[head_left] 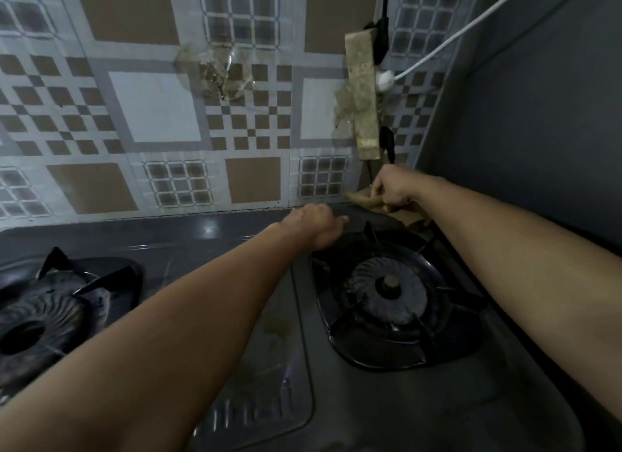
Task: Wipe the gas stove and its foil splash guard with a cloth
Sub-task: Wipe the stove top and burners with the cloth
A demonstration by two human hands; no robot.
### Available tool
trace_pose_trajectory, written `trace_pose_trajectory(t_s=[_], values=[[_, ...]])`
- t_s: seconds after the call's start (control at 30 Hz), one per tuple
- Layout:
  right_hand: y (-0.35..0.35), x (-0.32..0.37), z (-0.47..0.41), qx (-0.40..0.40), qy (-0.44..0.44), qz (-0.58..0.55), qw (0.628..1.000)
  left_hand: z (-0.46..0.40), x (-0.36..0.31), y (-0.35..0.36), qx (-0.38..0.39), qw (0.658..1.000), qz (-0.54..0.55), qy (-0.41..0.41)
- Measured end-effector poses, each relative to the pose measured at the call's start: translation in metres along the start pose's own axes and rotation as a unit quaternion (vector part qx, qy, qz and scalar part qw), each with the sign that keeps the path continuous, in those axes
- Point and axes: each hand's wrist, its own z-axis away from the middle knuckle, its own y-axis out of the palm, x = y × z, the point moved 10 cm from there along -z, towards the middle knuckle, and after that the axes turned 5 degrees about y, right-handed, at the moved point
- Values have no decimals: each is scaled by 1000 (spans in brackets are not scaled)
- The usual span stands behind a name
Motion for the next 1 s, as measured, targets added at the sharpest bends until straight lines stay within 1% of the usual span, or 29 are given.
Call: trace_pose_trajectory(t_s=[0.07,0.13,0.2,0.27,0.33,0.43,0.53,0.6,0.7,0.8,0.87,0.93,1.0], values=[[7,2,3,11,-21,-49,999,-3,-16,7,-1,1000,8,6],[11,-5,7,18,-34,-90,995,-7,-28,16,11,1000,1,-6],[10,-24,9,6,-15,-97,995,-8,-35,25,25,999,-29,-25],[6,-47,9,-22,27,-86,996,-10,-33,33,30,997,-56,-48],[4,-58,11,-48,46,-92,994,-10,-30,33,6,997,-61,-51],[7,-60,16,-68,27,-133,988,-9,-30,23,-51,995,-81,-28],[12,-75,33,-58,48,-165,983,-6,-33,18,-77,993,-86,-27],[16,-84,46,-44,69,-165,983,-4,-36,19,-74,994,-79,-28],[22,-99,62,-15,124,-144,982,-3,-39,19,-68,995,-70,-28],[23,-108,82,14,171,-89,981,0,-41,20,-72,994,-72,-29],[24,-110,98,38,185,-48,981,1,-41,18,-77,994,-70,-31],[28,-115,111,57,196,-43,978,2,-41,16,-82,994,-68,-31],[34,-121,120,43,197,-58,978,4,-43,17,-83,994,-68,-27]])
